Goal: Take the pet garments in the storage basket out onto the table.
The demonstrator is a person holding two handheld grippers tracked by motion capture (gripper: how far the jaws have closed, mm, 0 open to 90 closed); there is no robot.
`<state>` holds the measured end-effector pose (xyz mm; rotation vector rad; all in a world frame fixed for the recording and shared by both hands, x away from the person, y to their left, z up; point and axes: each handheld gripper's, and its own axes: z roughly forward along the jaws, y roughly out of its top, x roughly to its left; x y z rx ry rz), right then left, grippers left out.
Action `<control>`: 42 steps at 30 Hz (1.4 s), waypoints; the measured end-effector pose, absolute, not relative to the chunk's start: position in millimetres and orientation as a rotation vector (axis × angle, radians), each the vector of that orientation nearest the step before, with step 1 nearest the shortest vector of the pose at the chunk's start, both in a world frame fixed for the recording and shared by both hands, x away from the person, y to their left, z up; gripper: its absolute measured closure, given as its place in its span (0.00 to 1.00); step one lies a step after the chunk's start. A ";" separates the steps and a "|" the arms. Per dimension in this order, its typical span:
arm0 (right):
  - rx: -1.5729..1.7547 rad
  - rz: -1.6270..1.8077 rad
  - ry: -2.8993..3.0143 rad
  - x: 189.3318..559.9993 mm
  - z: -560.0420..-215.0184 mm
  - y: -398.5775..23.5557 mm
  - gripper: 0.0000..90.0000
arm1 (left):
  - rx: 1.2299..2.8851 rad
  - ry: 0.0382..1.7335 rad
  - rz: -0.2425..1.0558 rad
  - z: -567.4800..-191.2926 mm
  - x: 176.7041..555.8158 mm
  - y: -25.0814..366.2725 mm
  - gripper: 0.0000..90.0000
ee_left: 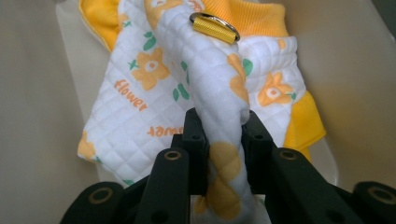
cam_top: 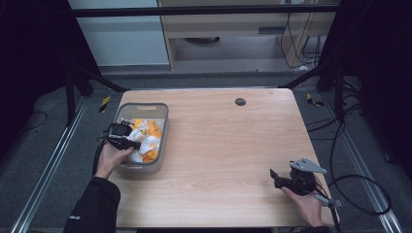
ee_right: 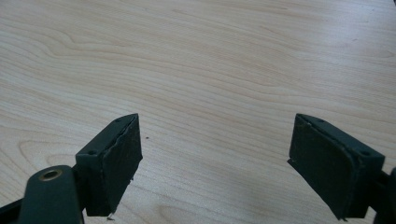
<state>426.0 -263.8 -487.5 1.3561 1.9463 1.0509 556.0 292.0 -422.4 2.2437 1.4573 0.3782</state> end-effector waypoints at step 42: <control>1.346 1.055 1.940 425.5 -486.3 -263.7 0.19 | 2.140 1.311 0.535 -332.2 526.9 293.7 0.86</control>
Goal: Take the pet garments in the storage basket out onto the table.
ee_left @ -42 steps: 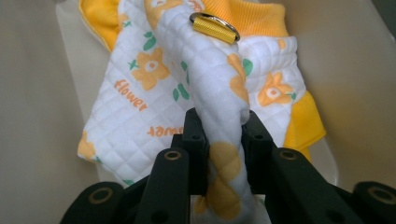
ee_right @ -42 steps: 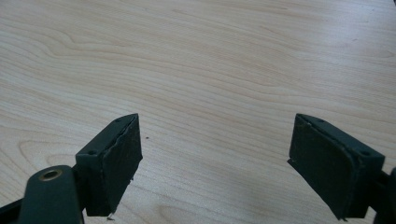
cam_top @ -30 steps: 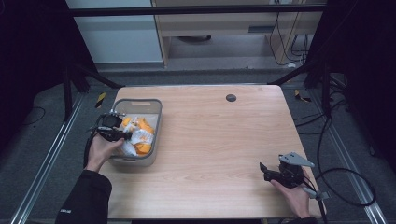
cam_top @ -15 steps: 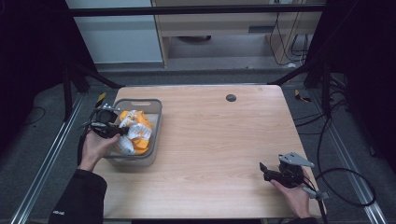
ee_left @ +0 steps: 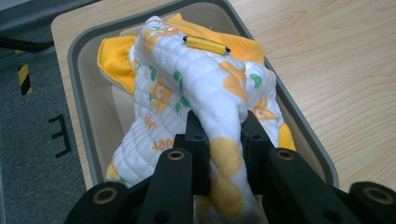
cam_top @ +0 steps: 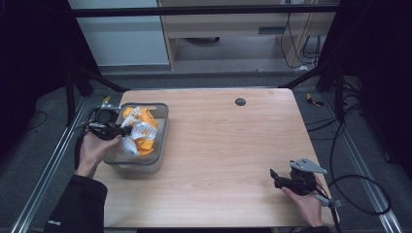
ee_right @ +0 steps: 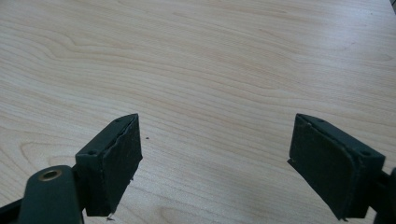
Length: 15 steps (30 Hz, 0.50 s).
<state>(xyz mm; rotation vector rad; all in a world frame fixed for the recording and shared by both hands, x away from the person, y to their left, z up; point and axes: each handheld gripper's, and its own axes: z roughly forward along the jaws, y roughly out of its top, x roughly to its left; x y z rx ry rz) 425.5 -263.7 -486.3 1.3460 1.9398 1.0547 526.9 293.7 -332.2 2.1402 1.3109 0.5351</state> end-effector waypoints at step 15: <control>1.344 1.055 1.940 425.1 -485.9 -264.0 0.18 | 2.161 1.264 0.551 -310.4 515.8 292.2 0.86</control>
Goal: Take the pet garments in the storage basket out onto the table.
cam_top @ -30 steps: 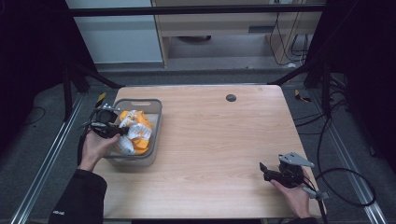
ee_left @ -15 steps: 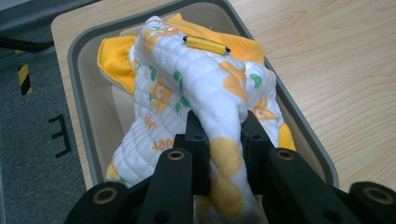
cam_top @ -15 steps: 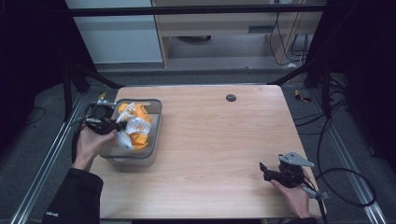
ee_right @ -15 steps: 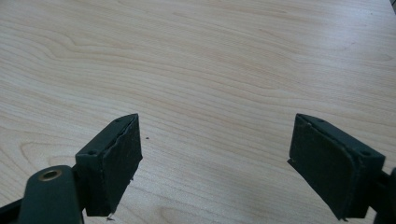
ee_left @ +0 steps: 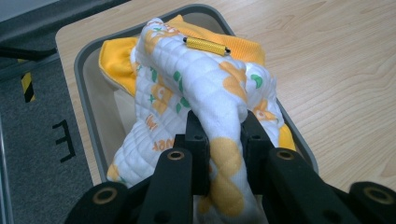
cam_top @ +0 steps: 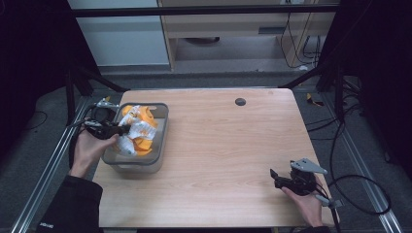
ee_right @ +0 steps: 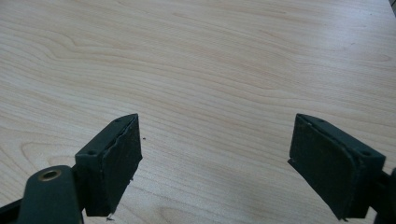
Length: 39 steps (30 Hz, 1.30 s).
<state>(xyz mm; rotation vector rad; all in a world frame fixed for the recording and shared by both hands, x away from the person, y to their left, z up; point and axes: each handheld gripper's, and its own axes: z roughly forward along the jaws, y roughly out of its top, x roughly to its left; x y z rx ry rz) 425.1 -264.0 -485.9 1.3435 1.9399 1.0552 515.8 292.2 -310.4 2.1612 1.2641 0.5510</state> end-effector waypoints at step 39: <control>1.343 1.062 1.926 424.1 -484.5 -264.6 0.18 | 2.245 0.996 0.498 -280.2 481.6 247.7 0.86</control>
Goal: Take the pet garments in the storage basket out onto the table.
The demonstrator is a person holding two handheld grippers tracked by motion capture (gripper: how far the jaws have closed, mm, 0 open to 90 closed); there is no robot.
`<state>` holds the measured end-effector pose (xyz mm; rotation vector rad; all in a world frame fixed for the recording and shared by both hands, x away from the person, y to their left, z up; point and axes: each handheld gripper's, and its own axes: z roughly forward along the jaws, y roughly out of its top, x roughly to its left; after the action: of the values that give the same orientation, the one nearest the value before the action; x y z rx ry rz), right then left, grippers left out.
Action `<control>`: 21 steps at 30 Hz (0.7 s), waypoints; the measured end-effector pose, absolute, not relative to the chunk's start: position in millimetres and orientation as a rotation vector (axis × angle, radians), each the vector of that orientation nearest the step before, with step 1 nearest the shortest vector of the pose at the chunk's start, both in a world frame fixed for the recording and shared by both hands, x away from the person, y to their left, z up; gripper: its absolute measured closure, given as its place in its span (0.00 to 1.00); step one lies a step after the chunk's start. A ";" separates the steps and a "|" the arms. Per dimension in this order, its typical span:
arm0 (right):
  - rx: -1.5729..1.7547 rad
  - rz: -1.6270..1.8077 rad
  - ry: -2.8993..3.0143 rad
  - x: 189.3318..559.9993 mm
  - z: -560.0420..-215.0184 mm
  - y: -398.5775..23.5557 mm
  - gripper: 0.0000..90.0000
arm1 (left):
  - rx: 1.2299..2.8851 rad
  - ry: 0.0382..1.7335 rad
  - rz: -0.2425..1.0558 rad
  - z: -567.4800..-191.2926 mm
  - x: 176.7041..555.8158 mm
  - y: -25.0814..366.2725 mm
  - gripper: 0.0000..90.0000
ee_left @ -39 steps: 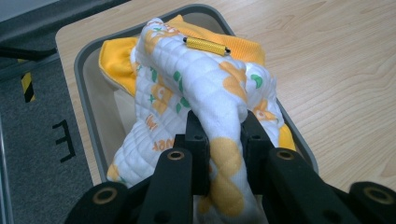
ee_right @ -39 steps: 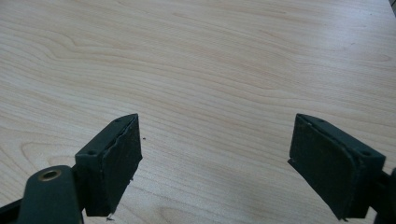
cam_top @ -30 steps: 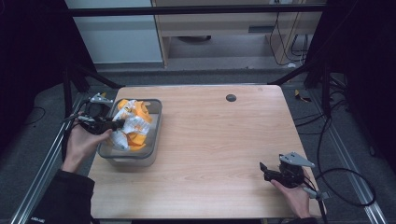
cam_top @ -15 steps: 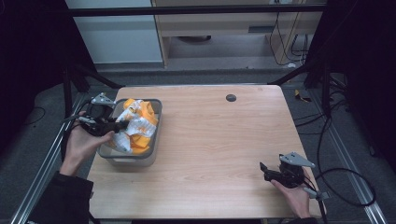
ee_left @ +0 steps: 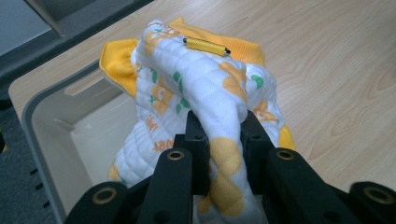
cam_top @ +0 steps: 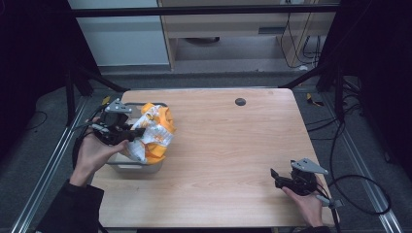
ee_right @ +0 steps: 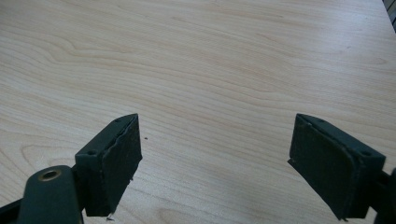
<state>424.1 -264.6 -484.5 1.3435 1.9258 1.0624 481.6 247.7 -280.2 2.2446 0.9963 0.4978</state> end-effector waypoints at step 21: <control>1.340 1.064 1.926 423.5 -485.0 -265.5 0.18 | 2.278 0.908 0.424 -298.8 482.3 208.9 0.86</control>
<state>423.5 -265.5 -485.0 1.3403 1.9264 1.0642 482.3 208.9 -298.8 2.2782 0.9079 0.4243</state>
